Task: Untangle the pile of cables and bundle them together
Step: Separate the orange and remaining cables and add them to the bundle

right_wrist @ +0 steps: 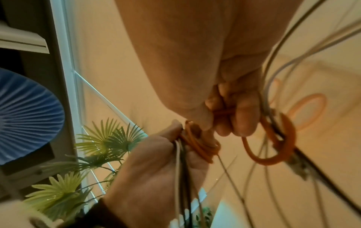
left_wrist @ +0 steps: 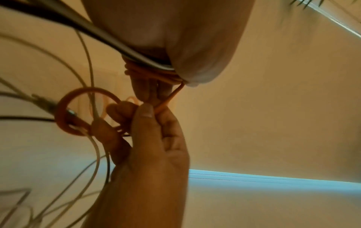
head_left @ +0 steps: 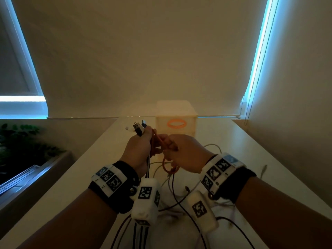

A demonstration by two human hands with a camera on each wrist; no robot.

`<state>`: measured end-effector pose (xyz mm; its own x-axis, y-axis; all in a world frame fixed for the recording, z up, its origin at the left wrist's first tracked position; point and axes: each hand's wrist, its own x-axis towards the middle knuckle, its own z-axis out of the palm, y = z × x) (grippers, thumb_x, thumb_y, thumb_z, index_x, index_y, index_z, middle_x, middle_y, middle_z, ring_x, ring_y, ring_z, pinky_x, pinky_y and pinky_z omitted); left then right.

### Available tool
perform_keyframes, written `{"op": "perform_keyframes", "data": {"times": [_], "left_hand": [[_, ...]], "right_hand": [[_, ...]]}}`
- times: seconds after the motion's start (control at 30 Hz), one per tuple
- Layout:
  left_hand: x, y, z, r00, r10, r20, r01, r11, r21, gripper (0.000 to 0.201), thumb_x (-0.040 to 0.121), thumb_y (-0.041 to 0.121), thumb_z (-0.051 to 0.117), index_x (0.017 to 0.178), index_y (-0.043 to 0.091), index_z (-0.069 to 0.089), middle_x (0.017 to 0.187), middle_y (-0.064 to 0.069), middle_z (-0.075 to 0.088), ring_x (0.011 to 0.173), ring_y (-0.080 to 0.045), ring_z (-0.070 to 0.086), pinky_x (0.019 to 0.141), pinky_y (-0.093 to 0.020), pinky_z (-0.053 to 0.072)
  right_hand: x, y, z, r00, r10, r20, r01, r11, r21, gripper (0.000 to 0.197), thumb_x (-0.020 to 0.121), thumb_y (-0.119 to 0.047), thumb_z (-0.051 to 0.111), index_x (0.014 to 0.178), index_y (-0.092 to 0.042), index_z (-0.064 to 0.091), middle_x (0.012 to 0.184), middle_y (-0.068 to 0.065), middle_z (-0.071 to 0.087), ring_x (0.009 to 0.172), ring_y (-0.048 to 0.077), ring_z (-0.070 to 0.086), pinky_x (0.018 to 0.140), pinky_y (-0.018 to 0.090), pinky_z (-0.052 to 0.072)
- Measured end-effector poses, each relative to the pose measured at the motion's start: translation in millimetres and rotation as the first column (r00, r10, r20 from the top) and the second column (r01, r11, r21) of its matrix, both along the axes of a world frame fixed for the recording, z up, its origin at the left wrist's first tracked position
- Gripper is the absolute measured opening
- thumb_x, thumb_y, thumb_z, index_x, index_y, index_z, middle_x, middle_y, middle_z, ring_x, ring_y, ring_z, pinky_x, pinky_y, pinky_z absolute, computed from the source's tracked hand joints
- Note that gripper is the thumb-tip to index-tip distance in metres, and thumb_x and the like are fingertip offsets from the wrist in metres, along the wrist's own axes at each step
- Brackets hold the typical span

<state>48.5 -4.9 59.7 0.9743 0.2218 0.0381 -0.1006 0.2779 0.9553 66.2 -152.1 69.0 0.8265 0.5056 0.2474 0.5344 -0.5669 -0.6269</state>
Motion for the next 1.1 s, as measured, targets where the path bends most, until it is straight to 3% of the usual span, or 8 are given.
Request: {"op": "perform_keyframes", "data": {"times": [0.13,0.3,0.53,0.6,0.73,0.87,0.93,1.1], "left_hand": [[6,1,0,1.000,0.012,0.022,-0.007,0.976,-0.218,0.046,0.110,0.037,0.036,0.124,0.001,0.059,0.086,-0.007,0.078,0.077,-0.021,0.074,0.064,-0.029,0.054],[10,4,0,1.000,0.004,0.027,0.004,0.952,-0.305,0.048,0.110,0.036,0.039,0.133,-0.002,0.058,0.069,-0.002,0.059,0.066,-0.019,0.062,0.063,-0.029,0.046],[11,10,-1,0.997,0.034,0.066,-0.015,0.965,-0.264,0.043,0.111,0.030,0.039,0.134,-0.002,0.057,0.068,-0.002,0.057,0.068,-0.020,0.061,0.065,-0.030,0.046],[12,10,-2,0.998,0.026,0.065,-0.008,0.964,-0.266,0.044,0.111,0.030,0.038,0.135,-0.002,0.055,0.069,-0.002,0.058,0.069,-0.020,0.062,0.064,-0.030,0.047],[14,4,-5,0.998,0.004,0.057,0.010,0.971,-0.239,0.043,0.111,0.030,0.038,0.136,-0.002,0.055,0.070,-0.003,0.058,0.071,-0.020,0.063,0.062,-0.028,0.049],[16,4,-7,0.998,0.024,0.050,-0.012,0.977,-0.214,0.042,0.111,0.028,0.038,0.136,-0.002,0.054,0.069,-0.002,0.058,0.072,-0.021,0.064,0.063,-0.029,0.049],[17,6,-9,0.998,0.042,0.048,-0.030,0.976,-0.218,0.041,0.111,0.028,0.038,0.135,-0.002,0.055,0.070,-0.003,0.058,0.071,-0.021,0.064,0.065,-0.029,0.049],[16,11,-14,0.998,0.058,0.036,-0.048,0.969,-0.243,0.041,0.111,0.028,0.039,0.134,-0.002,0.055,0.066,-0.002,0.059,0.071,-0.022,0.064,0.067,-0.030,0.049]], "right_hand": [[17,-15,-26,0.996,-0.035,0.079,0.039,0.998,-0.055,0.013,0.091,-0.021,0.064,0.102,-0.026,0.066,0.093,-0.012,0.065,0.085,0.007,0.064,0.074,0.022,0.053],[34,-25,-44,0.989,-0.095,0.114,0.093,0.995,0.021,0.019,0.086,-0.031,0.072,0.104,-0.028,0.071,0.100,-0.014,0.072,0.096,0.000,0.064,0.090,0.023,0.051],[37,-25,-51,0.968,-0.124,0.220,0.087,0.982,0.169,0.034,0.080,-0.019,0.079,0.107,-0.027,0.061,0.103,-0.014,0.064,0.094,-0.002,0.062,0.074,0.007,0.045],[34,-25,-52,0.963,-0.081,0.257,0.048,0.990,0.131,0.035,0.078,-0.016,0.080,0.104,-0.026,0.059,0.108,-0.014,0.060,0.095,-0.002,0.060,0.071,0.007,0.046],[27,-25,-45,0.954,-0.052,0.296,0.023,0.995,0.102,0.012,0.086,-0.011,0.071,0.088,-0.020,0.063,0.094,-0.012,0.063,0.082,-0.004,0.061,0.071,0.008,0.047],[24,-22,-41,0.965,-0.030,0.259,0.012,0.997,0.074,0.011,0.093,-0.013,0.061,0.092,-0.024,0.064,0.093,-0.021,0.059,0.078,-0.012,0.058,0.069,0.003,0.043],[26,-26,-40,0.973,-0.008,0.232,-0.010,0.997,0.073,0.009,0.095,-0.015,0.059,0.095,-0.023,0.063,0.093,-0.018,0.062,0.080,-0.010,0.060,0.067,0.005,0.043],[28,-28,-36,0.973,0.051,0.227,-0.004,0.979,-0.202,0.010,0.090,-0.019,0.067,0.100,-0.018,0.067,0.105,-0.007,0.054,0.092,0.001,0.061,0.081,0.018,0.051]]}}
